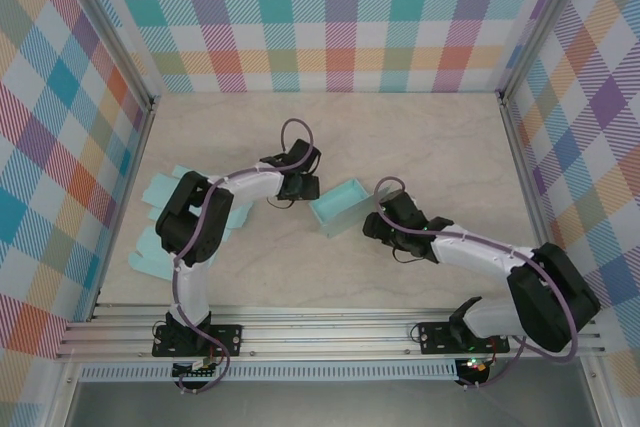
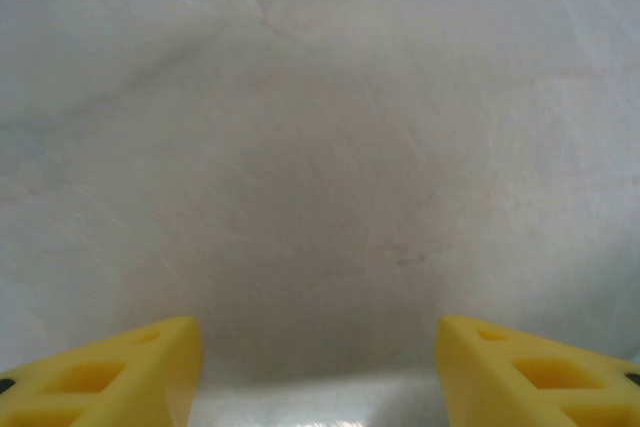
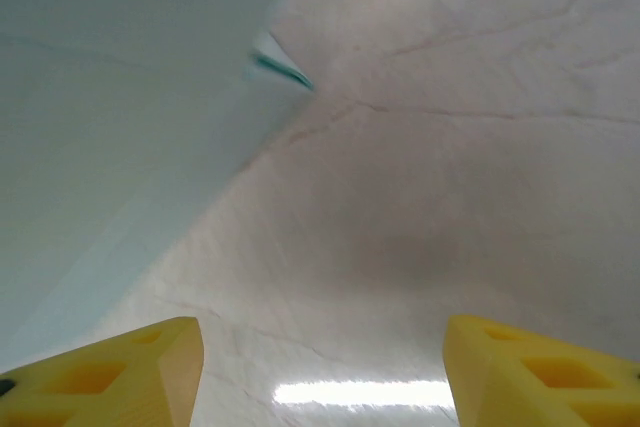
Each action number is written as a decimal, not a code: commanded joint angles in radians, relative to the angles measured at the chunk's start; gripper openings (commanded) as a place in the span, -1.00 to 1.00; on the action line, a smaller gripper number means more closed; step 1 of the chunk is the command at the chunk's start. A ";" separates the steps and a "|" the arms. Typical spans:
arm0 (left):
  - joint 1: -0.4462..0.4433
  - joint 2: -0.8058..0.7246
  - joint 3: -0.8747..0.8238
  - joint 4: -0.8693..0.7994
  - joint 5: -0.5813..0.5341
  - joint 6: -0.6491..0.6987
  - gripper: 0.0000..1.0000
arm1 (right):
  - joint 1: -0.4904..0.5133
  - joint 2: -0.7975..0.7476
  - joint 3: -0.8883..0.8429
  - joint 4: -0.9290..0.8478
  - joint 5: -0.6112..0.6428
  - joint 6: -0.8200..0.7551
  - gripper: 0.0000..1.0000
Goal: Fold the paper box
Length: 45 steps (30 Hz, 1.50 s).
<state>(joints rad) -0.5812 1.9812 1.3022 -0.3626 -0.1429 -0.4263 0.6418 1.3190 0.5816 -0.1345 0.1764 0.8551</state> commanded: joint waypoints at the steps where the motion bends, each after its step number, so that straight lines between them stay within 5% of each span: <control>1: -0.021 -0.016 -0.050 0.017 0.027 -0.034 0.25 | -0.035 0.047 0.019 0.127 -0.051 0.005 0.23; 14: -0.138 -0.168 -0.237 0.171 0.104 -0.202 0.25 | -0.239 0.278 0.206 0.222 -0.333 -0.163 0.08; 26: -0.249 -0.317 -0.389 0.389 0.037 -0.302 0.34 | -0.421 0.346 0.429 -0.020 -0.367 -0.312 0.06; 30: -0.192 -0.451 -0.410 0.353 -0.043 -0.174 0.46 | -0.433 0.213 0.423 -0.144 -0.248 -0.390 0.10; 38: 0.058 -0.532 -0.311 0.338 0.192 0.278 0.71 | -0.433 -0.116 0.324 -0.350 -0.027 -0.453 0.25; 45: 0.126 -0.336 -0.091 0.234 0.435 0.643 0.59 | -0.432 -0.333 0.247 -0.405 -0.158 -0.468 0.27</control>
<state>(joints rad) -0.4667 1.5738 1.1378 -0.0532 0.1390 -0.0109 0.2062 1.0286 0.8505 -0.4805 0.0738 0.4175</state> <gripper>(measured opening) 0.796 0.635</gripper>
